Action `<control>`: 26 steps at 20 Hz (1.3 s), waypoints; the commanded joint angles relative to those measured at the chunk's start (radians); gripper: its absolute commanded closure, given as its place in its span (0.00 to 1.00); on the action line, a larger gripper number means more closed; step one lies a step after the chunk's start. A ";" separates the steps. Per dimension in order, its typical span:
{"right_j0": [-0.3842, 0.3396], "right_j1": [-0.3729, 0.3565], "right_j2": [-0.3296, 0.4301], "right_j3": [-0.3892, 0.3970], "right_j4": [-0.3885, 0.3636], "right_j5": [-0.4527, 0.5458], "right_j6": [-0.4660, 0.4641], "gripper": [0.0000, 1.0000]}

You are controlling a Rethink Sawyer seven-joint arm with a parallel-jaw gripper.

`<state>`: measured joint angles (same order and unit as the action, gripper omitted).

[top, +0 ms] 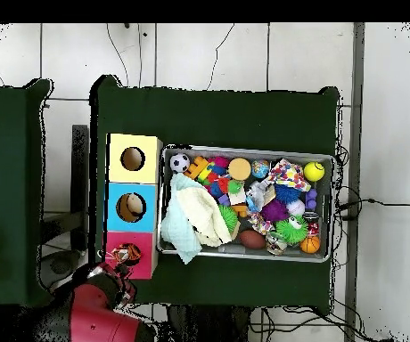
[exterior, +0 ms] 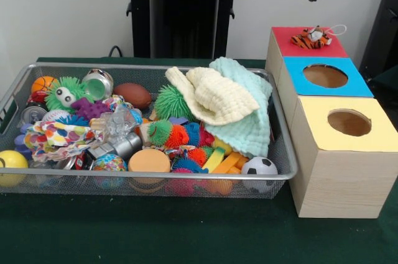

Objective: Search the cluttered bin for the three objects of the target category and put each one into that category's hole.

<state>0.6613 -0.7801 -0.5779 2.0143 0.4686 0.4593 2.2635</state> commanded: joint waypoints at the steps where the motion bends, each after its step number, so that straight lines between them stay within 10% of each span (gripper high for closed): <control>1: -0.080 0.089 0.139 0.040 0.072 -0.167 0.257 1.00; 12: -0.123 0.112 0.270 0.111 0.132 -0.347 0.294 1.00; 26: -0.050 0.128 0.188 0.072 0.183 -0.256 0.268 1.00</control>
<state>0.6181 -0.6858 -0.4526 2.0832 0.5963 0.1478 2.2697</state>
